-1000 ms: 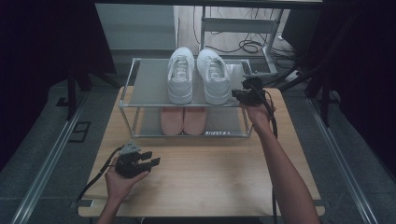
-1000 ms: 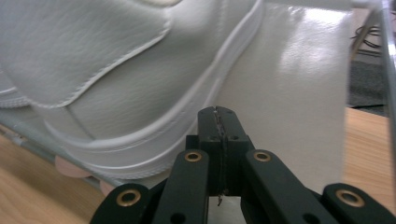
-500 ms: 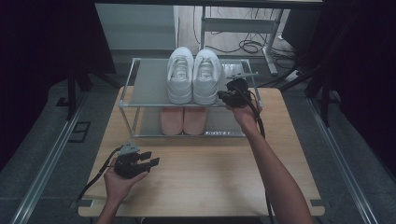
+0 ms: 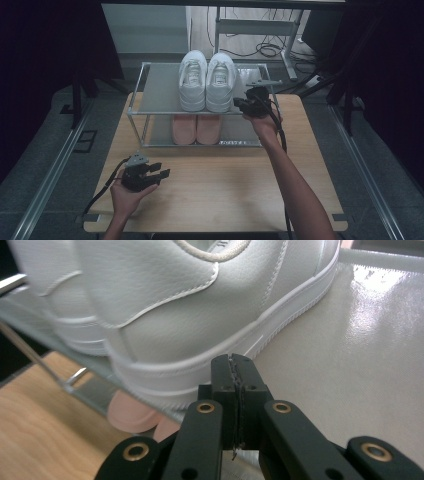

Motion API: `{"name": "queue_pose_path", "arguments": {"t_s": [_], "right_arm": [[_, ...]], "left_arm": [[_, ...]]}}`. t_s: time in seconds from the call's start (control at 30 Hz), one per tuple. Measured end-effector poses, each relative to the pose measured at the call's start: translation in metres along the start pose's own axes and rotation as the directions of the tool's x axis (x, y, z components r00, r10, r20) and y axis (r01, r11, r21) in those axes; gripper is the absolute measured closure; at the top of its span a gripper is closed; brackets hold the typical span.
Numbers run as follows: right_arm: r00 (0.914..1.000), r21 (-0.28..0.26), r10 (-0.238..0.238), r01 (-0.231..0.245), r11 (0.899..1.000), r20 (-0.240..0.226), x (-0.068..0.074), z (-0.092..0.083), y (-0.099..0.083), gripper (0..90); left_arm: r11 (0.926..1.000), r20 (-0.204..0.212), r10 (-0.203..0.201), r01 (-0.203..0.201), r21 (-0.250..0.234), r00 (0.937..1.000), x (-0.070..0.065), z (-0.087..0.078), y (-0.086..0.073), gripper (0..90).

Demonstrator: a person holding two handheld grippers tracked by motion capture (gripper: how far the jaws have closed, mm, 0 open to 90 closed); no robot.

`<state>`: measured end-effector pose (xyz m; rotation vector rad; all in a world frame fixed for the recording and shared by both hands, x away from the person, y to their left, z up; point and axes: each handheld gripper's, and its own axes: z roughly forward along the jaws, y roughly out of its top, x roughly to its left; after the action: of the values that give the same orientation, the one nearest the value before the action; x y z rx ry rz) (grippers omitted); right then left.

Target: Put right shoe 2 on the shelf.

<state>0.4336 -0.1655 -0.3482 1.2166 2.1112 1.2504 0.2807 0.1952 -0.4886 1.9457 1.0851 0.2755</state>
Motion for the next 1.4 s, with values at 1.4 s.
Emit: {"name": "queue_pose_path", "arguments": {"t_s": [1.4], "right_arm": [[0.9893,-0.048,-0.031,0.024,0.999,-0.142,-0.054,-0.087,-0.175,61.7]], "left_arm": [[0.9996,-0.011,-0.002,0.003,0.028,0.9999,-0.002,0.008,-0.002,52.0]]}}
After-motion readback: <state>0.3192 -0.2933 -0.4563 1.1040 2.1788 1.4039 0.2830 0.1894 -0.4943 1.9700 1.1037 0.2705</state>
